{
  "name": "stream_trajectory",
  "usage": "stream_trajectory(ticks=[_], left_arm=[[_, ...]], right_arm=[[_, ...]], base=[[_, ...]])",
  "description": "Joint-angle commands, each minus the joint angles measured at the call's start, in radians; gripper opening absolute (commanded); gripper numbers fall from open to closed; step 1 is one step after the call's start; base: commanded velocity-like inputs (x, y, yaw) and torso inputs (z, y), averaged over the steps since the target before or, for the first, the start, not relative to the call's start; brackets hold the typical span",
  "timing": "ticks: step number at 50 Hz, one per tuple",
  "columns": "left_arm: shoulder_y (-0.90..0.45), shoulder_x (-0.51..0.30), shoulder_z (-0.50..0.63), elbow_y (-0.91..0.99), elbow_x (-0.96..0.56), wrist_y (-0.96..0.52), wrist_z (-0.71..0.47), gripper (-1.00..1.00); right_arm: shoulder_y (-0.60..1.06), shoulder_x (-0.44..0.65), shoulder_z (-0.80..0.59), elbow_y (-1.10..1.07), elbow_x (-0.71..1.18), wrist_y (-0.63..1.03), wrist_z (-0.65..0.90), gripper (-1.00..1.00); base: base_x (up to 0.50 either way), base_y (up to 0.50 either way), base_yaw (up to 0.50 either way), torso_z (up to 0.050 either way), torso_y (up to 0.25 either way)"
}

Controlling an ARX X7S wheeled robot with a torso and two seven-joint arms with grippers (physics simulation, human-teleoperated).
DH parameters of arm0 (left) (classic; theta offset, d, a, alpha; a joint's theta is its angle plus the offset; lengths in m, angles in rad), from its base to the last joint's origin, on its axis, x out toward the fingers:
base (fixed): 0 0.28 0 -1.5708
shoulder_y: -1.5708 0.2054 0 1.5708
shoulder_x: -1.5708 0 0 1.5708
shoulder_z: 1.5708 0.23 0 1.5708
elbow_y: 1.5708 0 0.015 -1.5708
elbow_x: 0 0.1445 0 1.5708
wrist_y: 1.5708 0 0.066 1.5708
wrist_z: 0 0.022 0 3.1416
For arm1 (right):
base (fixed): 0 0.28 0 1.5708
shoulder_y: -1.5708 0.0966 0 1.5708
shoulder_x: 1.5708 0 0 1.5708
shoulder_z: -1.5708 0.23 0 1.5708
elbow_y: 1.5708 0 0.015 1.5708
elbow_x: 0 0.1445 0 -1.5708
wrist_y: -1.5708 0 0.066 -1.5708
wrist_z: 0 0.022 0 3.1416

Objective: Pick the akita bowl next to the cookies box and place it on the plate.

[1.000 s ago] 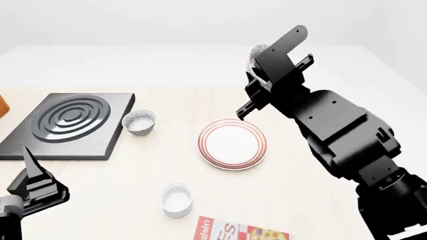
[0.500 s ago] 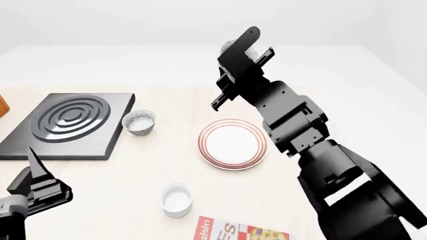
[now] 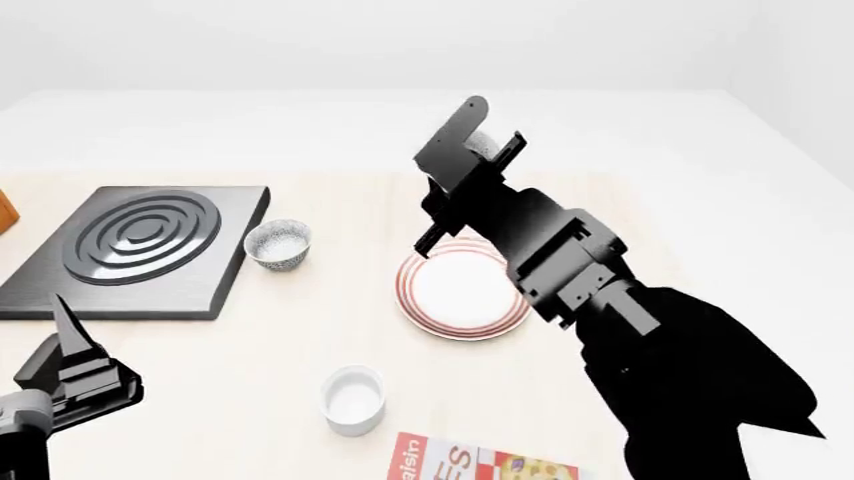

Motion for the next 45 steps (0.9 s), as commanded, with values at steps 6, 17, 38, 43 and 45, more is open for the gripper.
stream_trajectory(ticks=[6, 17, 38, 43, 45], left_arm=[[0.0, -0.004, 0.003, -0.001, -0.002, 0.0, -0.005, 1.0], [0.001, -0.006, 0.007, 0.002, -0.002, 0.001, -0.008, 1.0], [0.004, -0.013, 0.003, 0.001, -0.016, 0.012, -0.008, 1.0], [0.003, -0.013, 0.005, -0.001, -0.017, 0.015, -0.008, 1.0], [0.004, -0.013, 0.004, 0.0, -0.02, 0.016, -0.008, 1.0]], right_arm=[[-0.008, -0.007, -0.139, 0.016, 0.098, 0.162, -0.015, -1.0], [-0.016, -0.007, -0.153, 0.019, 0.084, 0.207, -0.024, -1.0], [-0.022, -0.007, -0.151, -0.004, 0.1, 0.201, -0.053, -1.0], [-0.027, -0.007, -0.154, -0.01, 0.104, 0.211, -0.069, -1.0], [-0.026, -0.007, -0.155, -0.012, 0.106, 0.215, -0.072, -1.0]], base=[[0.0, 0.0, 0.0, 0.0, 0.0], [0.0, 0.0, 0.0, 0.0, 0.001], [0.0, 0.0, 0.0, 0.0, 0.0], [0.0, 0.0, 0.0, 0.0, 0.0], [0.0, 0.0, 0.0, 0.0, 0.0]])
